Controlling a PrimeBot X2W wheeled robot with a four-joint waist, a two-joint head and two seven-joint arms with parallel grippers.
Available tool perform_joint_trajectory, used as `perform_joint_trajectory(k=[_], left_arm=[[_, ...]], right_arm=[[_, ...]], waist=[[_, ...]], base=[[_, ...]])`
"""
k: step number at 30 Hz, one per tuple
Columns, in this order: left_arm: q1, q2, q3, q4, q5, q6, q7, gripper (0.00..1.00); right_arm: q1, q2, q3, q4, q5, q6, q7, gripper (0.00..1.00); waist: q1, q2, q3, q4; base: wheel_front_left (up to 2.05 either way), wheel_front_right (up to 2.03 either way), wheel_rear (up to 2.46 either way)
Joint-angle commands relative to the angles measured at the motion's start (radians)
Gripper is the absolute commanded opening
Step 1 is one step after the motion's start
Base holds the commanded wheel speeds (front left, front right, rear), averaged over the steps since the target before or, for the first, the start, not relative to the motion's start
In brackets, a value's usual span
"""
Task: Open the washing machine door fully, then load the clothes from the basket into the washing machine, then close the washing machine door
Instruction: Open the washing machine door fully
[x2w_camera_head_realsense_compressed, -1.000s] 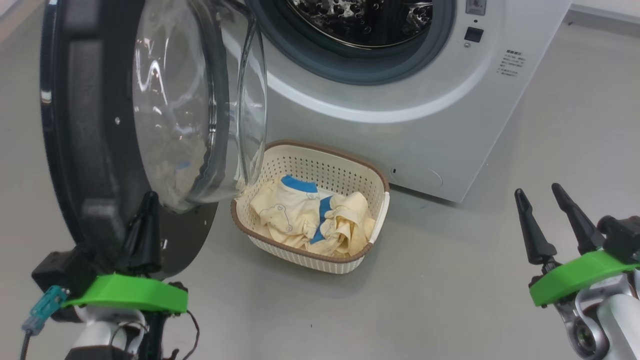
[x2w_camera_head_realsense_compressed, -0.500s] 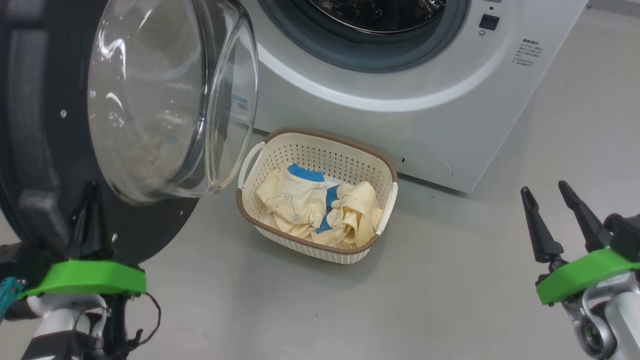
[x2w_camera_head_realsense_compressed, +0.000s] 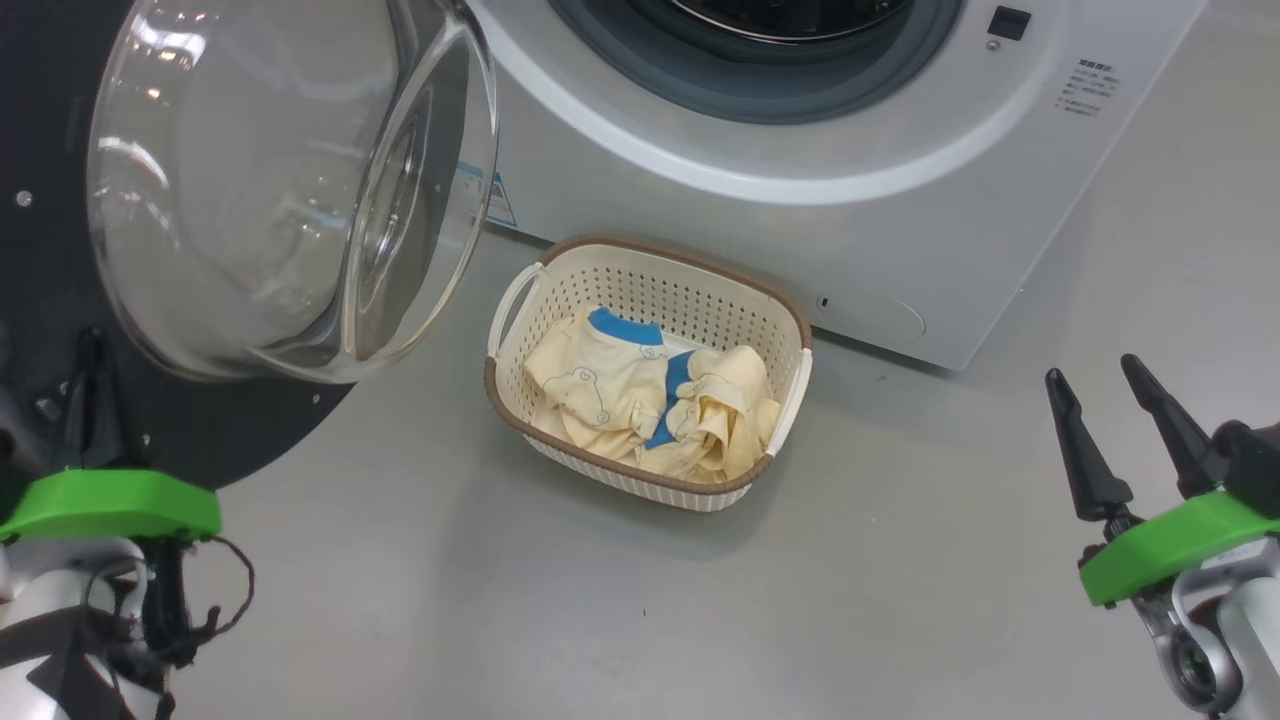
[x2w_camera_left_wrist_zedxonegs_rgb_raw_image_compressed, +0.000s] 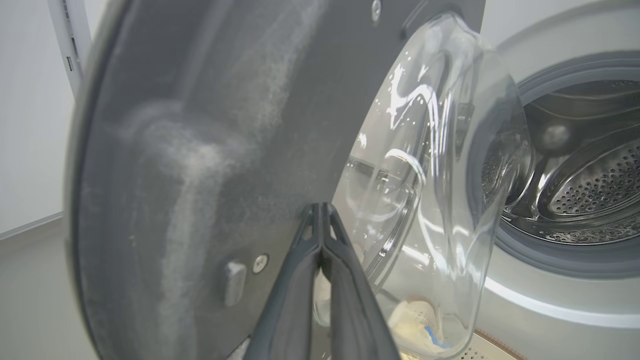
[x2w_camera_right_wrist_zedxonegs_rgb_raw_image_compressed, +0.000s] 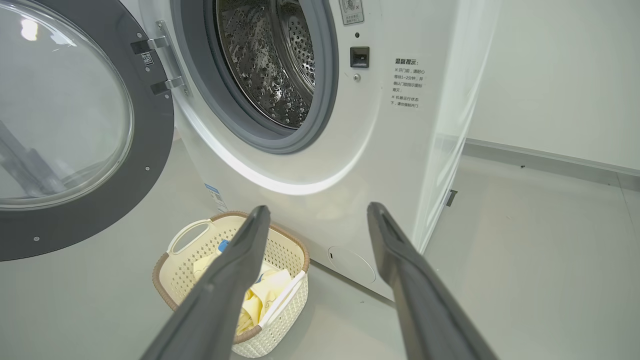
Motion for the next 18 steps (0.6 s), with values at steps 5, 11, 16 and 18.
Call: perform_joint_trajectory(k=[5,11,16,18], left_arm=[[-0.102,0.069,0.092,0.048,0.025,-0.017,-0.011,0.0],[-0.162,0.078,0.131,0.139,0.057,-0.037,-0.011,0.0],[-0.215,0.084,0.168,0.215,0.082,-0.059,-0.011,0.0],[-0.226,0.086,0.176,0.229,0.087,-0.065,-0.011,0.0]], right_arm=[[-0.048,-0.04,0.015,-0.028,-0.005,0.002,-0.012,1.0],[-0.06,-0.05,0.02,-0.032,-0.006,0.002,-0.012,1.0],[-0.068,-0.057,0.025,-0.034,-0.006,0.002,-0.012,1.0],[-0.071,-0.059,0.026,-0.035,-0.006,0.002,-0.012,1.0]], waist=[[0.0,0.0,0.014,0.008],[0.0,0.0,0.03,0.008],[0.0,0.0,0.048,0.004],[0.0,0.0,0.054,0.003]], base=[[0.0,0.0,0.0],[0.0,0.0,0.0],[0.0,0.0,0.0],[0.0,0.0,0.0]])
